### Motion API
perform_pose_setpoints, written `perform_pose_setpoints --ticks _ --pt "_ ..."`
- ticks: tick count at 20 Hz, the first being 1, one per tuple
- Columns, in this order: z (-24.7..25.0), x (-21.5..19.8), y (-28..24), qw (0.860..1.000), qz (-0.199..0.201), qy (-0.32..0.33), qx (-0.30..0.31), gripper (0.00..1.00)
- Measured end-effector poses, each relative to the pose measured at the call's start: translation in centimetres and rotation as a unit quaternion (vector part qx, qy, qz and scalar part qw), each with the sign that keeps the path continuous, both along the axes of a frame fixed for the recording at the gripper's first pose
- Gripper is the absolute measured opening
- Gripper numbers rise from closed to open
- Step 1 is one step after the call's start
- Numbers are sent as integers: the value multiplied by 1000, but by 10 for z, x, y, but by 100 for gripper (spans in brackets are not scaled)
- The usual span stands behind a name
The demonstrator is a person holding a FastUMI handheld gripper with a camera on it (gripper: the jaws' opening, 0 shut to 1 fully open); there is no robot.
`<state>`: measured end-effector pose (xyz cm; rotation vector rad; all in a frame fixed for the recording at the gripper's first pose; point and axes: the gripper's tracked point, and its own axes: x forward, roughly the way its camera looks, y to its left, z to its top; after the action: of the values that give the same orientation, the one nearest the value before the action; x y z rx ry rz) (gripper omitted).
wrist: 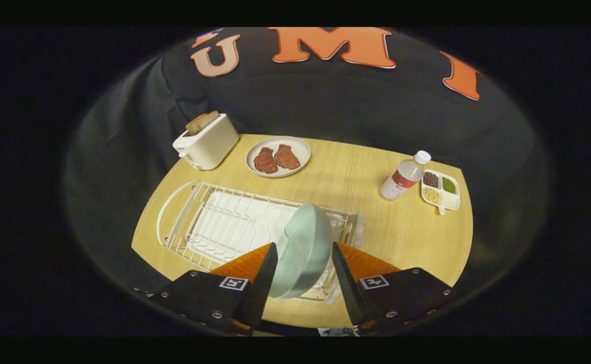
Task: Take the plate from the dish rack, then take the spoon from the basket and place it into the plate.
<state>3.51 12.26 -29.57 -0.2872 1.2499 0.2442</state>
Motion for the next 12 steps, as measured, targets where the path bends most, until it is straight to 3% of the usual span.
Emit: perform_pose_setpoints --ticks 5,6,8,12 --pt "-24 -4 4 999 -3 39 -28 65" --pt "-27 -5 9 998 -12 47 -27 53" --pt "-29 -2 15 998 -16 47 -30 43" --pt "-33 -2 16 997 -8 48 -66 44"
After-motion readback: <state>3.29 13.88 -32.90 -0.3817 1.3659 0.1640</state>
